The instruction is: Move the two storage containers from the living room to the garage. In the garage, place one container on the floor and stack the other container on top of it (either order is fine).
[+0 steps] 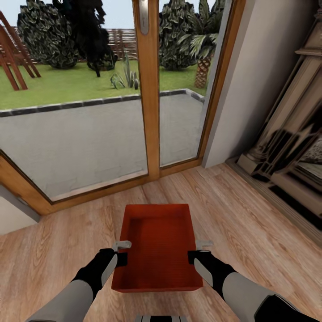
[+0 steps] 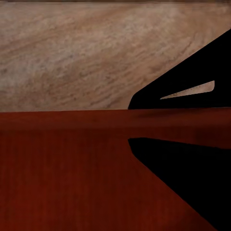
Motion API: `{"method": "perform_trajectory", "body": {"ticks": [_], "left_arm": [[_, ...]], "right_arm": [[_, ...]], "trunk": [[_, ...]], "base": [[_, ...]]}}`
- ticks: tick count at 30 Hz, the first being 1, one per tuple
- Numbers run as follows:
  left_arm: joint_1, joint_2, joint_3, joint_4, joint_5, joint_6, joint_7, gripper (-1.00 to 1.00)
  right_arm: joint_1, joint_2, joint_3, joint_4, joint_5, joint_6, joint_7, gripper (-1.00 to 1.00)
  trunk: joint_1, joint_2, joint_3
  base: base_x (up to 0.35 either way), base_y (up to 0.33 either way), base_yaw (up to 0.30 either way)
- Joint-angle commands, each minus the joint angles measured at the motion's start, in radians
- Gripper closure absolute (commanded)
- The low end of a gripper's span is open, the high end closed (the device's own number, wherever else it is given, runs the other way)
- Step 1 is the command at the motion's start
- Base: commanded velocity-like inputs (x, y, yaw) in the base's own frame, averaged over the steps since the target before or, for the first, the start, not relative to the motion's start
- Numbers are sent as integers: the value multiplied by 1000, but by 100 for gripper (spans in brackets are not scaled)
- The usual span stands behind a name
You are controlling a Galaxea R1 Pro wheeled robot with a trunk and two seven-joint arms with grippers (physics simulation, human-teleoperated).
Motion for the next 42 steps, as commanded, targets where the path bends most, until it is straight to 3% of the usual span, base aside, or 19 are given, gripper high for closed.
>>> {"method": "perform_trajectory", "body": {"ticks": [1, 42], "left_arm": [[0, 8, -3, 27, -18, 9, 27, 100], [0, 8, -2, 29, -18, 9, 27, 100]], "right_arm": [[-1, -3, 0, -8, 19, 5, -9, 100], [-1, -6, -1, -12, 20, 8, -8, 100]], "trunk": [[-4, 7, 3], [-161, 294, 131]], "base": [[0, 0, 0], [0, 0, 0]]}}
